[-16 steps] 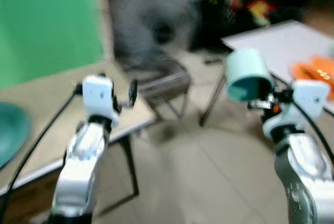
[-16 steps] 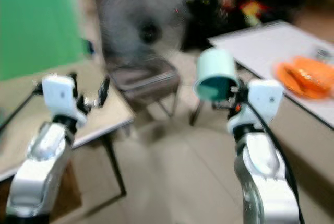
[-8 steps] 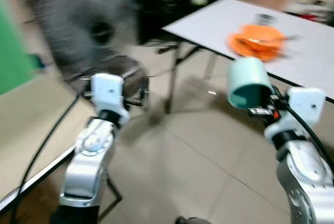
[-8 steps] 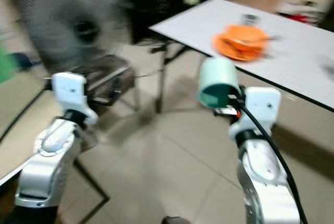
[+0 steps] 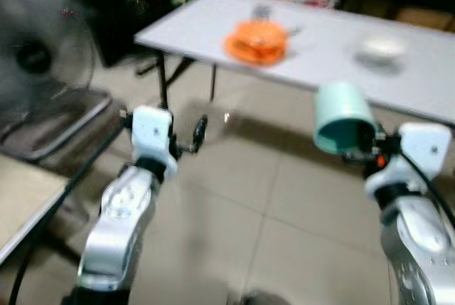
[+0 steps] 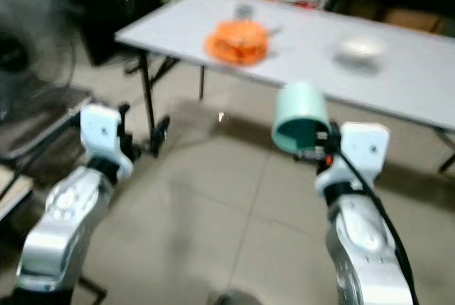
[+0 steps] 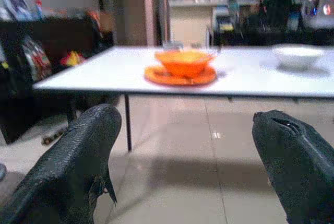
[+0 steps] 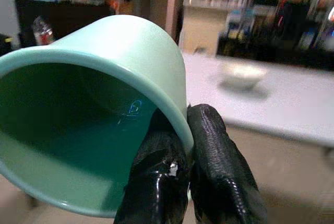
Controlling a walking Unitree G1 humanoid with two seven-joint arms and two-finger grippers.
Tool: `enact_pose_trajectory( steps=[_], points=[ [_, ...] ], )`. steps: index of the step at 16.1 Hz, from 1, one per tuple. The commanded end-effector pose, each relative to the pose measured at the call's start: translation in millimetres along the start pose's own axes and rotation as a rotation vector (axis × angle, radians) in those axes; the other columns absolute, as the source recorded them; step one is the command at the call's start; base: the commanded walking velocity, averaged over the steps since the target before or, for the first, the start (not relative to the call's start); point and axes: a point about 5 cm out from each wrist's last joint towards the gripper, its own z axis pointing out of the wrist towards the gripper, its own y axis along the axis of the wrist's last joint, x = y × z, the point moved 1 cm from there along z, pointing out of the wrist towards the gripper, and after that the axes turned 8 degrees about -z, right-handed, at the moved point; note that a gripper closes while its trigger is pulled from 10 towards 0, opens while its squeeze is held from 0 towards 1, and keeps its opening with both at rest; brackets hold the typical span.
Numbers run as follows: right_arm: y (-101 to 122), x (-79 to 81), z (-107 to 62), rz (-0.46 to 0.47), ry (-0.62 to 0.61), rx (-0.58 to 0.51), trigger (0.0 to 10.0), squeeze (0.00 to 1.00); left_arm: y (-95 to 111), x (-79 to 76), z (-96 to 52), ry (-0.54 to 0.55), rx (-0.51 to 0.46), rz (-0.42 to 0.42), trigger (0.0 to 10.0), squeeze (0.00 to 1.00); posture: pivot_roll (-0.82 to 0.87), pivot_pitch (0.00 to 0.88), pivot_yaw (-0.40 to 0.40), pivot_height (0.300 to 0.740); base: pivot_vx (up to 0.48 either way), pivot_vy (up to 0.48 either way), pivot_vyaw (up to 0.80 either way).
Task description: Setting the table
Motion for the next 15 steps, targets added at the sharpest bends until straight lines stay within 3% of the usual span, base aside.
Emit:
enact_pose_trajectory(
  steps=[1,4,8,15],
  points=[
    [2,-2.1,3.2,-0.046,-0.029,-0.020,10.0,0.00,-3,-0.5,-0.6,-0.008,0.011,-0.007,10.0,0.00,0.01,0.000,-0.041,0.740,0.000,0.000,-0.77],
    [-1,1.2,2.4,-0.016,0.001,-0.006,10.0,0.00,-1,-3.1,-4.3,-0.038,0.005,-0.006,10.0,0.00,0.01,0.000,-0.041,0.740,0.000,0.000,-0.77],
    [-5,-2.5,-1.4,0.053,-0.026,0.018,10.0,0.00,4,-8.7,-2.3,-0.091,-0.011,-0.025,10.0,0.00,0.00,0.000,-0.037,0.740,0.356,0.000,-0.80],
    [-5,-5.1,2.5,-0.021,-0.059,0.015,10.0,0.00,1,-14.6,-0.3,-0.115,0.005,-0.038,10.0,0.00,-0.01,0.000,-0.031,0.740,0.412,0.000,0.00]
  ],
)
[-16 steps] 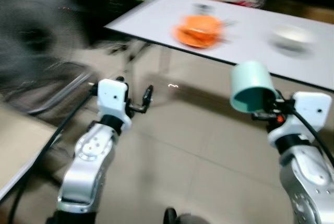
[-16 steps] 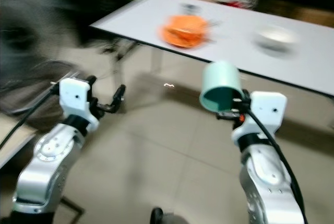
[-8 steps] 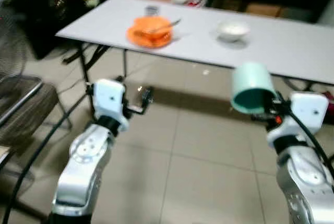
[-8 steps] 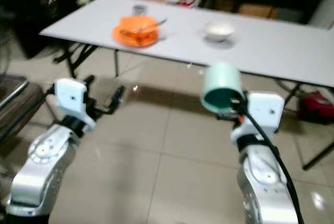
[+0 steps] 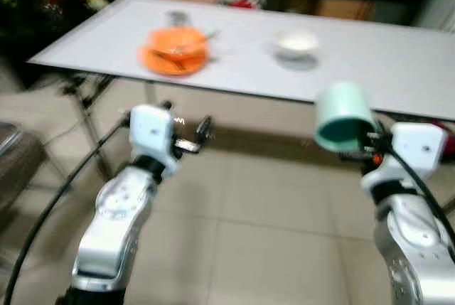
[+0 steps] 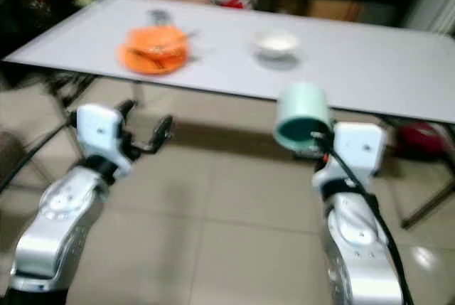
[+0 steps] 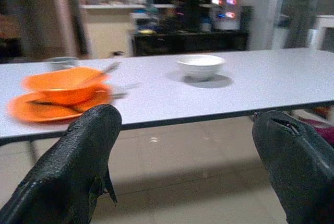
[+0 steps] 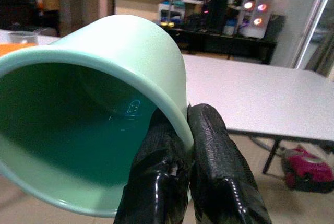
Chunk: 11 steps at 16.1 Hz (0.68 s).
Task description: Setting the table
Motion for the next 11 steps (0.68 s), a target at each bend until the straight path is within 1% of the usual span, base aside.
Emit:
enact_pose_trajectory(
  steps=[1,2,3,4,8,11],
  points=[
    [-1.1,-10.2,-1.5,-0.006,-0.041,0.002,10.0,0.00,1.3,-10.3,3.1,-0.039,-0.004,-0.013,10.0,0.00,-0.01,0.000,-0.032,0.740,0.401,0.000,0.00],
    [-1.5,-10.3,-1.4,-0.002,-0.040,0.005,10.0,0.00,1.4,-10.0,3.3,-0.038,-0.004,-0.012,10.0,0.00,-0.01,0.000,-0.032,0.740,0.401,0.000,0.00],
    [-1.7,-9.5,-0.4,0.021,-0.037,0.008,10.0,0.00,1.0,-8.3,3.0,-0.034,-0.002,-0.012,10.0,0.00,-0.02,0.000,-0.026,0.740,0.401,0.000,-0.80],
    [-1.3,-9.8,0.4,0.025,-0.043,0.005,10.0,0.00,0.5,-8.0,3.0,-0.038,0.001,-0.010,10.0,0.00,-0.01,0.000,-0.024,0.740,0.401,0.000,-0.80],
    [-0.6,-10.2,0.7,0.029,-0.048,0.000,10.0,0.00,2.6,-8.1,5.5,-0.046,-0.005,-0.006,10.0,0.00,-0.01,0.000,-0.020,0.740,0.401,0.000,-0.80],
    [-0.7,-10.7,1.7,0.031,-0.044,-0.002,10.0,0.00,1.5,-6.8,2.3,-0.040,0.002,-0.013,10.0,0.00,-0.02,0.000,-0.019,0.740,0.400,0.000,-0.76]
  ],
)
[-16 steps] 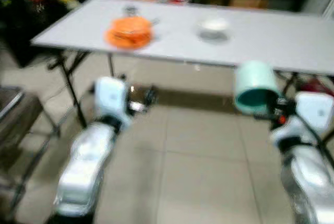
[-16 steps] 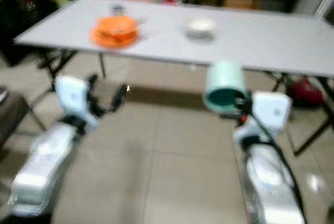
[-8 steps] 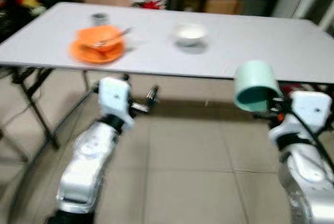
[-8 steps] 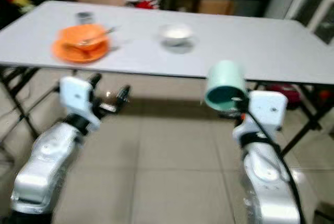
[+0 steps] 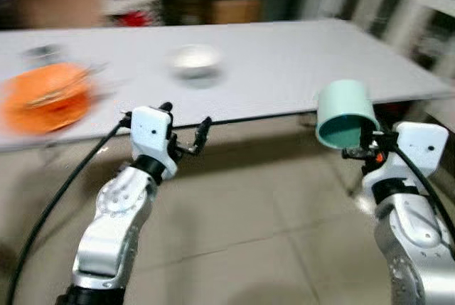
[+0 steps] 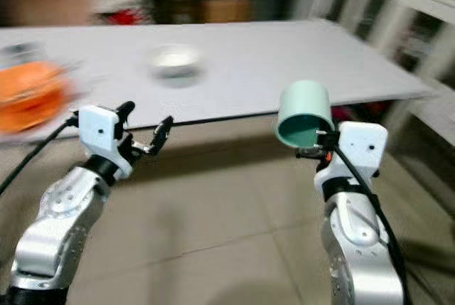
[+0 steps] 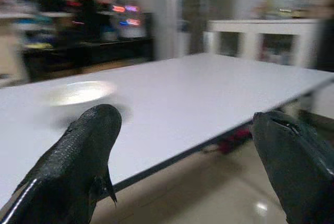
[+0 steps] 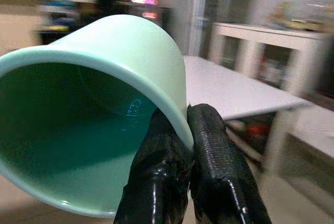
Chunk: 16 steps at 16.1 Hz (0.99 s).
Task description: Setting the table
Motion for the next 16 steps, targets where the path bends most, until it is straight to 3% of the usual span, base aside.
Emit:
enact_pose_trajectory(
  steps=[1,9,11,16],
  points=[
    [2.7,-2.3,1.2,0.001,-0.005,-0.016,10.0,0.00,1.2,-0.5,-2.7,-0.007,0.002,0.005,10.0,0.00,-0.02,0.000,-0.018,0.740,0.401,0.000,-0.41],
    [-0.9,-2.5,1.3,-0.019,0.017,-0.008,10.0,0.00,-3.9,-0.1,-12.1,-0.009,0.033,0.035,10.0,0.00,0.00,0.000,-0.024,0.740,0.368,0.000,0.00],
    [-2.7,-3.2,3.7,0.032,0.016,-0.002,10.0,0.00,-4.4,0.9,-12.5,0.002,0.030,0.041,10.0,0.00,0.00,0.000,-0.025,0.740,0.362,0.000,0.00],
    [-3.5,-1.2,6.9,0.048,0.046,-0.008,10.0,0.00,-3.7,3.8,-12.5,0.021,0.023,0.040,10.0,0.00,0.00,0.000,-0.023,0.740,0.365,0.000,0.00]
  ],
)
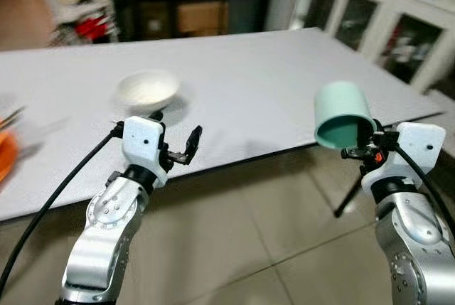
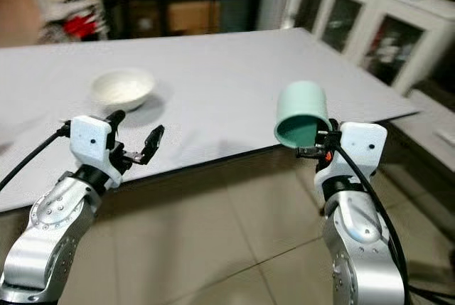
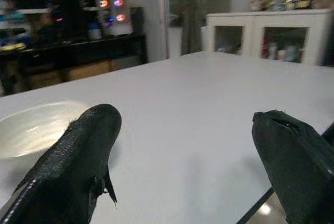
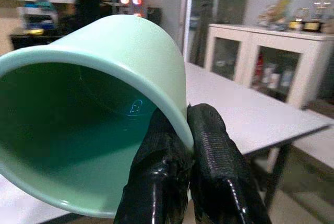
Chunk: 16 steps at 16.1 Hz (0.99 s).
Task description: Setting the table
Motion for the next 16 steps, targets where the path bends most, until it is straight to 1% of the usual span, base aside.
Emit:
enact_pose_trajectory(
  steps=[1,5,7,12,14,16],
  points=[
    [1.4,-1.7,2.4,0.005,0.004,-0.011,10.0,0.00,2.2,-6.9,2.1,-0.025,-0.011,-0.001,10.0,0.00,0.01,0.000,-0.026,0.740,0.375,0.000,0.00],
    [0.4,-0.2,4.6,0.006,0.011,-0.012,10.0,0.00,3.9,-5.7,3.5,-0.019,-0.019,0.002,10.0,0.00,0.01,0.000,-0.028,0.740,0.380,0.000,0.00],
    [-0.2,0.9,6.2,-0.018,0.022,-0.012,10.0,0.00,3.6,-5.1,3.5,-0.017,-0.020,0.002,10.0,0.00,0.02,0.000,-0.032,0.740,0.382,0.000,0.00],
    [-0.8,4.4,7.0,-0.045,0.041,-0.012,10.0,0.00,5.4,-4.3,4.3,-0.020,-0.026,0.002,10.0,0.00,0.02,0.000,-0.031,0.740,0.386,0.000,0.00],
    [-0.4,6.8,7.4,-0.086,0.062,-0.016,10.0,0.00,5.4,-4.9,4.8,-0.021,-0.027,0.003,10.0,0.00,0.02,0.000,-0.031,0.740,0.386,0.000,0.00],
    [-1.0,7.9,7.8,-0.090,0.072,-0.015,10.0,0.00,5.5,-5.3,5.1,-0.022,-0.029,0.004,10.0,0.00,0.02,0.000,-0.033,0.740,0.386,0.000,0.67]
  ],
)
